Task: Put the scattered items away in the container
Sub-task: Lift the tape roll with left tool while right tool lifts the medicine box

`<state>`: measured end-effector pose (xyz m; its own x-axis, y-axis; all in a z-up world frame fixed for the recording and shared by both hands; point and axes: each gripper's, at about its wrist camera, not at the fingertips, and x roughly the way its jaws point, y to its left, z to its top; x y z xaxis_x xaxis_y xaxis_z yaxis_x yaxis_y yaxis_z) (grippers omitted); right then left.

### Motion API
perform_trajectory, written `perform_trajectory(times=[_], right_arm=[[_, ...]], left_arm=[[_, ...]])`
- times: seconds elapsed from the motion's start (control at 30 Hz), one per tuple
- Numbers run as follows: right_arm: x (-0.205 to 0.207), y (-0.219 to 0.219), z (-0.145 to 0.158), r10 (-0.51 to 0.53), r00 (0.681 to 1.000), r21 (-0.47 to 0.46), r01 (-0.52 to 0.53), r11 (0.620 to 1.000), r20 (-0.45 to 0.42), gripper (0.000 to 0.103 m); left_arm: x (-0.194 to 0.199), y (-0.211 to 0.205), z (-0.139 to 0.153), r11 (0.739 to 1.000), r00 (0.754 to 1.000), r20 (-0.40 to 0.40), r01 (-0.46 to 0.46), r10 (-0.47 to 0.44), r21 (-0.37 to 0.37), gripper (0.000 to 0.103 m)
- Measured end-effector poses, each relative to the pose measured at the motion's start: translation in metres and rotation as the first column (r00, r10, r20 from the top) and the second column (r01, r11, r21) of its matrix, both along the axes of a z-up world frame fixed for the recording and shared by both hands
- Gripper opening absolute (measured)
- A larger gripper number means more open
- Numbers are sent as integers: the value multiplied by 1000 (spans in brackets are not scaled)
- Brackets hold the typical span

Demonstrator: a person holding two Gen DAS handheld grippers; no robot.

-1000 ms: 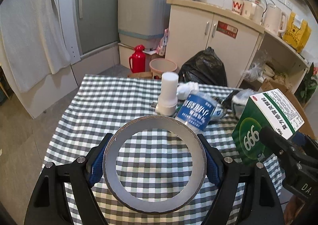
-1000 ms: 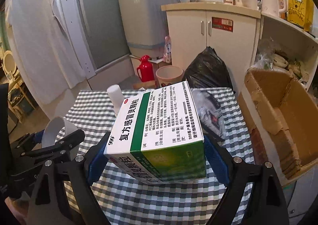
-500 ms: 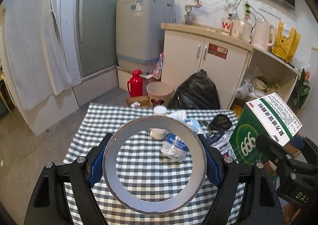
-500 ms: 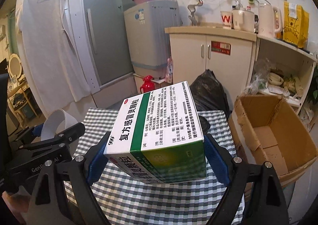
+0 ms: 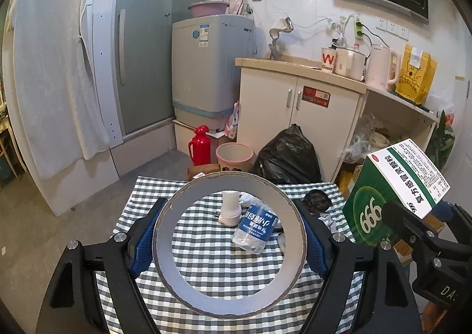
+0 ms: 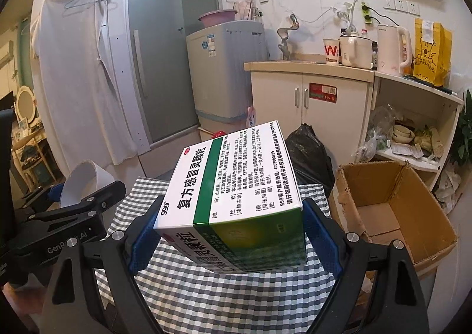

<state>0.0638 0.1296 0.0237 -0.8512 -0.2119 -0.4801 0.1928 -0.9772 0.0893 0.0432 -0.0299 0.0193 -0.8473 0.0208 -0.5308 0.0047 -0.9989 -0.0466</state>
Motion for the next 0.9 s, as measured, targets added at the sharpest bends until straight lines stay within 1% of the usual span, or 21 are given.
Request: perform_trajectory(times=[0.17,0.43,0.57,0.9], right_arm=[[0,6,3,-3,1000,-3,3,1000,-6,88],[1,22,9,-27,999,-4,27,1000,-21,88],[1,31,11,-43,999,9,43,999,-26,88],[-4,69,15,-115,993,-1,115,993,-32,89]], left_arm=[[-3,7,4,1000,1000,0,13,-13,13,83],[-6,22,11,1000,999,-13,30,-30,6,83],[-10,30,13,999,999,-18,37,-37,14,83],[-22,71,21,995,994,-30,104,-104,-1,83]])
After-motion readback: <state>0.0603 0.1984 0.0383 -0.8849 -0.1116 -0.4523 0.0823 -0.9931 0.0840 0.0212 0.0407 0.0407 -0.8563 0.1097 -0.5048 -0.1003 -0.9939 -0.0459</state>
